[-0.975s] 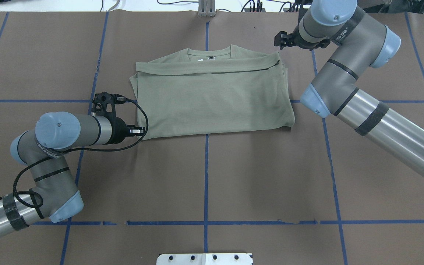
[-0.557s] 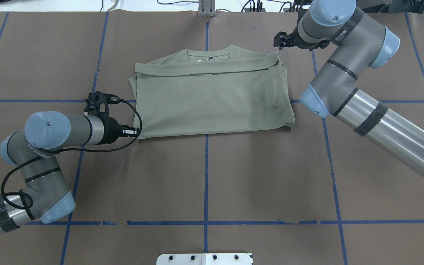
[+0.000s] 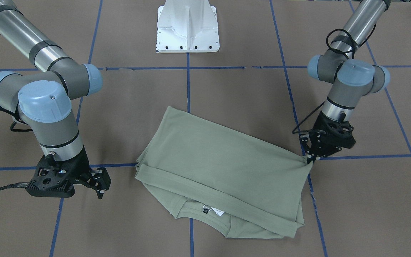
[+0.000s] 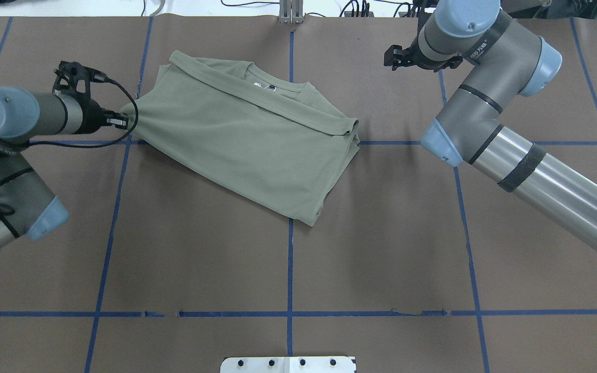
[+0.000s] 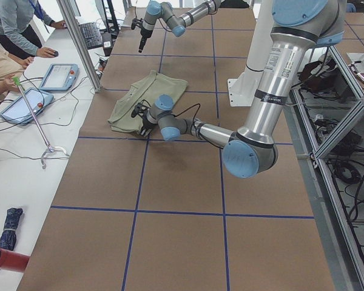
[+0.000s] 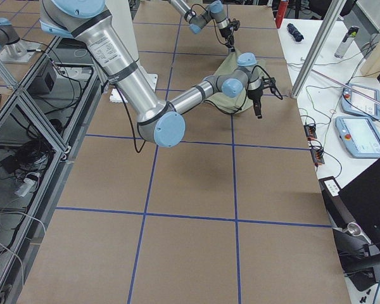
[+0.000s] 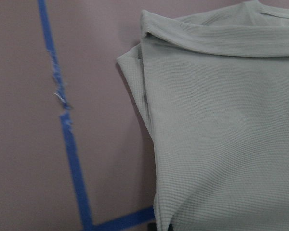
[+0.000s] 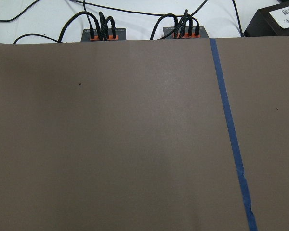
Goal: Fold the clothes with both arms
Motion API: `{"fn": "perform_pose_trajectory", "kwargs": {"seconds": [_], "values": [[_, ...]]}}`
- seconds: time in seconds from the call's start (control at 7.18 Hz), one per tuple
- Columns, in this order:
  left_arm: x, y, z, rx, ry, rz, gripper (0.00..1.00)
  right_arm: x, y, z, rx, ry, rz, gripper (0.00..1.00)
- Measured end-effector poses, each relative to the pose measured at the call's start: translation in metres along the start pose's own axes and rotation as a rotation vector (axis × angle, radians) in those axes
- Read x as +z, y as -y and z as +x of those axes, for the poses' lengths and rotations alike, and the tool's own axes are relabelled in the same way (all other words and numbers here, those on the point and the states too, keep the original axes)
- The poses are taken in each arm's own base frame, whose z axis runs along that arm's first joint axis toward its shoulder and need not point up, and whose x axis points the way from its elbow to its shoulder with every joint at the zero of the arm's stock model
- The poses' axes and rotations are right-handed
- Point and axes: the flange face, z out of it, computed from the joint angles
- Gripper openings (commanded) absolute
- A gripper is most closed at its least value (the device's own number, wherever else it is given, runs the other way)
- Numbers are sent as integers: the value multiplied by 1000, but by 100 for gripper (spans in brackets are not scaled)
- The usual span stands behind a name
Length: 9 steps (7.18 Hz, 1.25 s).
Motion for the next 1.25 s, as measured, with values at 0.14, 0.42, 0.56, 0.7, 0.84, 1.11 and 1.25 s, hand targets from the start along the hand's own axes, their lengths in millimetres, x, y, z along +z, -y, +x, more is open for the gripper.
{"fn": "perform_pose_trajectory", "kwargs": {"seconds": [0.14, 0.42, 0.56, 0.7, 0.84, 1.11, 1.25], "values": [[17, 35, -19, 0, 49, 11, 0, 0, 0, -1, -1, 1, 0, 100], [46, 93, -44, 14, 141, 25, 0, -1, 0, -2, -2, 3, 1, 100], [59, 113, -51, 37, 197, 34, 13, -1, -1, -3, -2, 4, 1, 100], [64, 124, -58, 65, 231, 40, 99, -2, -1, -5, -3, 6, 0, 100], [61, 131, -63, 86, 242, 48, 100, -4, -3, -16, -2, 17, 1, 100], [42, 142, -47, 96, 164, 59, 100, -18, -8, -78, 42, 69, -1, 100], [30, 138, -38, 79, 97, 50, 100, -24, -12, -118, 70, 100, -1, 100]]}}
